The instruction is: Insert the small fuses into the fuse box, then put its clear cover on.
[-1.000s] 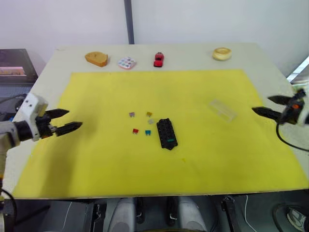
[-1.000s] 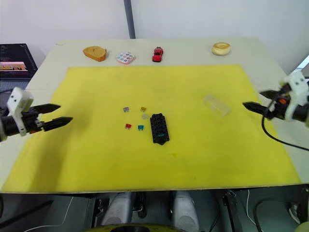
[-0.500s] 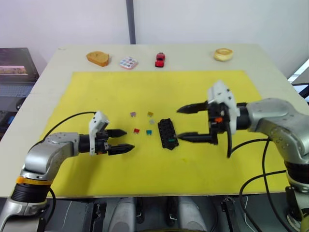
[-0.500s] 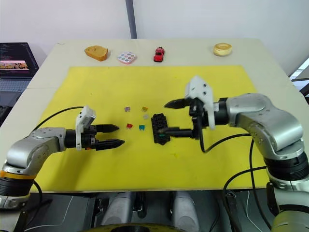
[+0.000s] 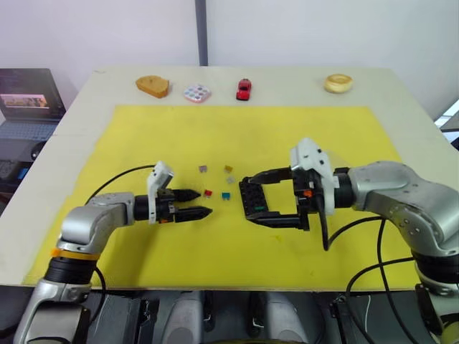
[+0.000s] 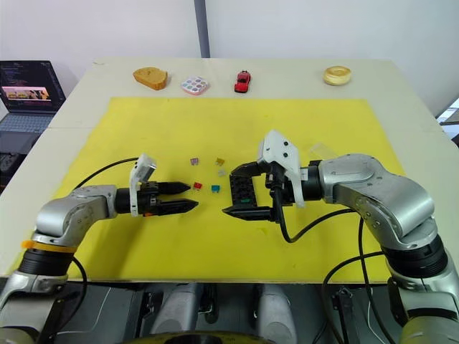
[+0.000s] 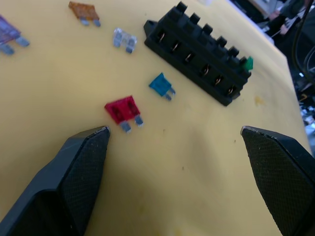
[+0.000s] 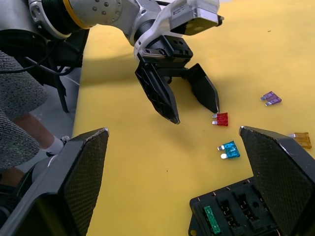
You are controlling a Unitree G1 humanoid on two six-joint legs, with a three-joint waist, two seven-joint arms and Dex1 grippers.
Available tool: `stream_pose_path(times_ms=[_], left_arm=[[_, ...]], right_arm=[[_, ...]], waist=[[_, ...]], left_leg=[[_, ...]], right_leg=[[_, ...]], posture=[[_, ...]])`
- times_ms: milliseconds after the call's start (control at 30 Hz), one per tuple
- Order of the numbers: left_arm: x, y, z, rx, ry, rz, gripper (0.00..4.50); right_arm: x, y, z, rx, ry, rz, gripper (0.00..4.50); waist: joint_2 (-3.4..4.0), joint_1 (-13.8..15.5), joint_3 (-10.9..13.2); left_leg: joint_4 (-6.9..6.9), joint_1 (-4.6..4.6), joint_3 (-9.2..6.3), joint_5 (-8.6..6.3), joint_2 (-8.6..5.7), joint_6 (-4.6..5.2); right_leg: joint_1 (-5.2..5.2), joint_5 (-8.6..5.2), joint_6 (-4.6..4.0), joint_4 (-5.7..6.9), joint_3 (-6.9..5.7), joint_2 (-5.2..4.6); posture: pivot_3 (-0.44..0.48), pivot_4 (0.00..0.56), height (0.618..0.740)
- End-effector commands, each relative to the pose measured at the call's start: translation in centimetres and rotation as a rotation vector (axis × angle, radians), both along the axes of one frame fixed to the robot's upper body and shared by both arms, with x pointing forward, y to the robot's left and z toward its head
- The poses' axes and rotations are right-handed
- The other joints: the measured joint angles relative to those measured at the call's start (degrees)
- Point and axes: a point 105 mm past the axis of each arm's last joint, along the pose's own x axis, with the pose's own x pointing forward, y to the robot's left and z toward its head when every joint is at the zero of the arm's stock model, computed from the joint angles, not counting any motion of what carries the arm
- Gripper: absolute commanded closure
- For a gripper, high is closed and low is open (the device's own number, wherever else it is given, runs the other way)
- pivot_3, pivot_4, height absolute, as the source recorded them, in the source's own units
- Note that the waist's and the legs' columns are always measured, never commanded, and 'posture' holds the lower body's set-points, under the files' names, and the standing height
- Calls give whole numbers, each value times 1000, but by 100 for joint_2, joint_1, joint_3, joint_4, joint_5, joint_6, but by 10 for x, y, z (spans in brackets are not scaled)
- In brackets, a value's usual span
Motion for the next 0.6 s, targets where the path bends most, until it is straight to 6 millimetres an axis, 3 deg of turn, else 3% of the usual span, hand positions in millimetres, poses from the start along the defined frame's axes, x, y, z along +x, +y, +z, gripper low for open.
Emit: stream_pose_path(times_ms=[33, 367, 467, 600], left_arm=[[2, -12, -3, -3, 24, -31, 0], [-1, -13, -15, -39, 166, -25, 0], [-8, -9, -18, -65, 235, -23, 898], [-7, -9, -22, -103, 276, 20, 2977]], right_arm=[[0, 0, 8, 32, -27, -15, 21], [3, -3, 5, 29, -26, -65, 21], [4, -5, 5, 27, -28, -76, 0], [7, -5, 6, 31, -36, -85, 0]], waist=[[0, 4, 0], [1, -7, -1], [1, -30, -1], [1, -35, -1]], left_leg=[[3, -1, -3, -1, 0, 2], [20, 0, -16, -9, 0, 12], [20, 0, -16, -11, 1, 13], [19, -1, -16, -12, 2, 15]], right_leg=[[2, 0, 0, 0, -2, 0], [17, -1, -1, -2, -11, -3], [17, -1, -1, -3, -11, -4], [15, -1, 0, -3, -11, -3]], posture=[[0, 150, 740], [0, 150, 740], [0, 150, 740], [0, 150, 740]])
